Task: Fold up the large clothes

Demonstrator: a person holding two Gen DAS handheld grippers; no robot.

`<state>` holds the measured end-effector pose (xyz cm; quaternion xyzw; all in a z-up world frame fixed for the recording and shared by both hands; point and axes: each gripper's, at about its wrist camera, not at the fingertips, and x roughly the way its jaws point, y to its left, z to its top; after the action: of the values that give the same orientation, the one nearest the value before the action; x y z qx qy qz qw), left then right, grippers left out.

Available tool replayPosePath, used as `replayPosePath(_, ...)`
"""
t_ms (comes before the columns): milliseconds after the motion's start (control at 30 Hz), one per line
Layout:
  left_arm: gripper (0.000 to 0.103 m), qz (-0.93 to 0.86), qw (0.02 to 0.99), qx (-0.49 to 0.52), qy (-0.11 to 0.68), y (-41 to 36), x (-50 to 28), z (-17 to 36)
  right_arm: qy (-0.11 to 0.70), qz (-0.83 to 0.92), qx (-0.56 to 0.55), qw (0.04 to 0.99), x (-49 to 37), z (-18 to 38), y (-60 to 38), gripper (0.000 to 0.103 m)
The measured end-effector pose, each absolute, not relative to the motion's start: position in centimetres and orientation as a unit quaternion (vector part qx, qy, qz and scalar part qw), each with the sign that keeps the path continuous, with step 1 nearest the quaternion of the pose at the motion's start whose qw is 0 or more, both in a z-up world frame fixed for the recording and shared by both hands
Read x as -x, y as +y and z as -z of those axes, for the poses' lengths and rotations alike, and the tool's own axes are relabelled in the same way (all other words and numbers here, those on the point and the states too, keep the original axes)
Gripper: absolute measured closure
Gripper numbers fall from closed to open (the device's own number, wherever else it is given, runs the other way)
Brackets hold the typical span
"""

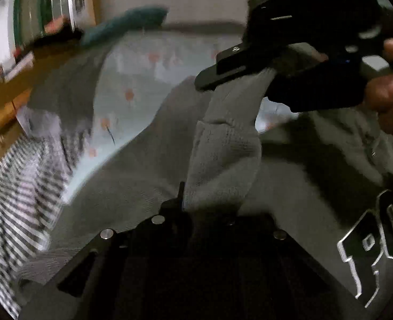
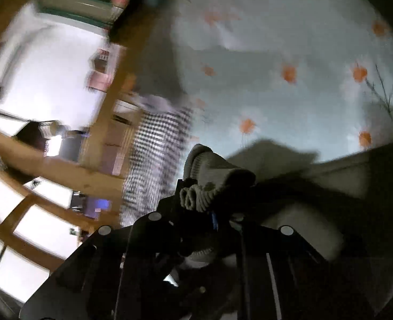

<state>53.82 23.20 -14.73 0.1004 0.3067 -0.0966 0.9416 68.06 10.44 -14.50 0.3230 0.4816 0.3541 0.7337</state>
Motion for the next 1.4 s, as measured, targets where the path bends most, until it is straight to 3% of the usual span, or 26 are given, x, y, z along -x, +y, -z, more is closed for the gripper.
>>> replayPosePath(233,0.087,0.115,0.962,0.059,0.241,23.5,-46.8,5.8,0.391,-0.414,-0.340,0.748,-63.3,6.7,6.2,0.087)
replayPosePath(267,0.081,0.124,0.960,0.083,0.238,23.3,-45.7,4.4,0.381,-0.412,-0.341,0.754,-62.6,5.7,5.3,0.087)
replayPosePath(333,0.056,0.140,0.955,0.110,0.237,22.8,-44.0,2.4,0.354,-0.401,-0.362,0.763,-61.2,4.2,2.4,0.087)
replayPosePath(367,0.037,0.148,0.953,0.113,0.238,22.5,-43.2,1.9,0.345,-0.397,-0.376,0.763,-60.7,3.6,1.0,0.087)
replayPosePath(500,0.019,0.144,0.957,0.131,0.217,22.7,-40.1,-0.6,0.306,-0.382,-0.398,0.776,-58.0,1.7,-6.1,0.089)
replayPosePath(700,0.013,0.105,0.950,0.175,0.237,24.7,-41.9,-0.4,0.302,-0.330,-0.424,0.788,-54.0,3.9,-13.9,0.089)
replayPosePath(1100,0.013,0.073,0.878,0.096,0.463,18.5,-53.1,15.3,0.371,-0.168,-0.478,0.778,-48.4,17.9,-23.7,0.088)
replayPosePath(1200,0.013,0.061,0.883,0.024,0.464,17.1,-52.7,16.8,0.402,-0.112,-0.462,0.782,-47.9,20.1,-24.8,0.088)
replayPosePath(1267,0.013,0.052,0.882,-0.009,0.469,16.3,-52.5,16.8,0.412,-0.066,-0.419,0.806,-47.3,19.9,-24.7,0.083)
replayPosePath(1300,0.013,0.049,0.880,-0.015,0.472,16.1,-52.4,16.5,0.408,-0.044,-0.401,0.819,-47.0,19.4,-25.0,0.062)
replayPosePath(1333,0.013,0.050,0.880,-0.014,0.473,16.1,-52.2,16.2,0.388,-0.034,-0.394,0.833,-46.2,18.5,-25.5,0.018)
replayPosePath(1367,0.013,0.058,0.883,-0.003,0.465,16.1,-51.8,15.1,0.359,-0.027,-0.398,0.844,-45.5,17.5,-26.0,0.002)
replayPosePath(1400,0.013,0.067,0.890,0.009,0.452,16.3,-51.4,14.0,0.320,-0.006,-0.396,0.861,-44.3,15.8,-26.6,0.003)
